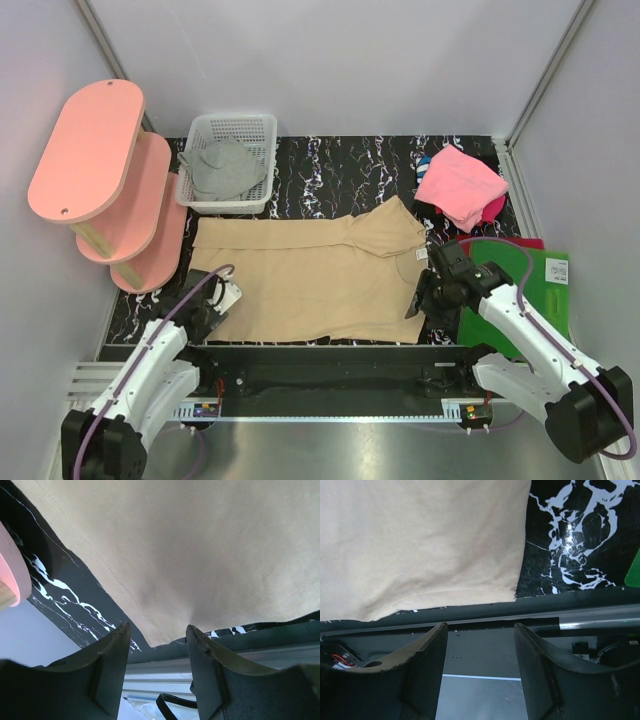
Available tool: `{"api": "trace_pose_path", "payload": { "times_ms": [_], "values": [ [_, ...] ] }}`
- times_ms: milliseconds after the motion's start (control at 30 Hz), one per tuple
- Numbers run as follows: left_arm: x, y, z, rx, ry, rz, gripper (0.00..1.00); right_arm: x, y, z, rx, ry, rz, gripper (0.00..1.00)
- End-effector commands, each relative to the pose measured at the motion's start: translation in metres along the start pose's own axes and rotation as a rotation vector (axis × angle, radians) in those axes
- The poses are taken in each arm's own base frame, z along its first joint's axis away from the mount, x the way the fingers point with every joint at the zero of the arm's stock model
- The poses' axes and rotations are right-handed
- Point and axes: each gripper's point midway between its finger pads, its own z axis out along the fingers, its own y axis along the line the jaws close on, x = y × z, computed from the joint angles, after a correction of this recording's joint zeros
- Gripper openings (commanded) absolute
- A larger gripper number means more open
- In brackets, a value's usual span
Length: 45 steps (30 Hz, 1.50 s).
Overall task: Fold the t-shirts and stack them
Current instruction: Grap the side of the flattened tshirt closest away from the robot with both arms
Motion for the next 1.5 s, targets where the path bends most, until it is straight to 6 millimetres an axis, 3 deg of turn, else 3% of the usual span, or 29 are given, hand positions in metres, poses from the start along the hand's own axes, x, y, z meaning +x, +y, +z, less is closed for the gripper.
{"api": "trace_pose_path", "payload": {
  "times_ms": [0,267,433,533,1000,1233,1333,1400,1467],
  "values": [
    [-0.014,0.028,-0.009,-0.067,-0.045,-0.073,0.54,0.007,-0.005,-0.008,0.018,0.012,0.009,0.63],
    [-0.007,0.044,-0.022,0.026,-0.088,-0.264,0.54,0.014,-0.011,-0.017,0.035,0.026,0.005,0.66],
    [0.009,0.048,-0.016,0.123,-0.084,-0.335,0.54,0.016,-0.006,-0.019,0.033,0.045,-0.018,0.67],
    [0.024,0.043,-0.012,0.19,-0.042,-0.373,0.53,0.016,-0.007,-0.02,0.046,0.049,-0.023,0.67],
    [0.044,0.012,0.012,0.304,0.066,-0.299,0.55,0.034,-0.009,-0.014,0.071,0.058,-0.011,0.66],
    [0.045,0.016,0.017,0.341,0.092,-0.296,0.54,0.034,-0.001,-0.016,0.08,0.042,-0.03,0.65],
    [0.045,0.015,0.022,0.362,0.106,-0.295,0.47,0.035,-0.003,-0.016,0.099,0.038,-0.024,0.62],
    [0.046,0.014,0.025,0.377,0.114,-0.294,0.33,0.039,-0.007,-0.015,0.11,0.043,-0.025,0.59],
    [0.045,0.014,0.026,0.386,0.11,-0.297,0.27,0.045,-0.008,-0.015,0.108,0.048,-0.018,0.59]
  ]
}}
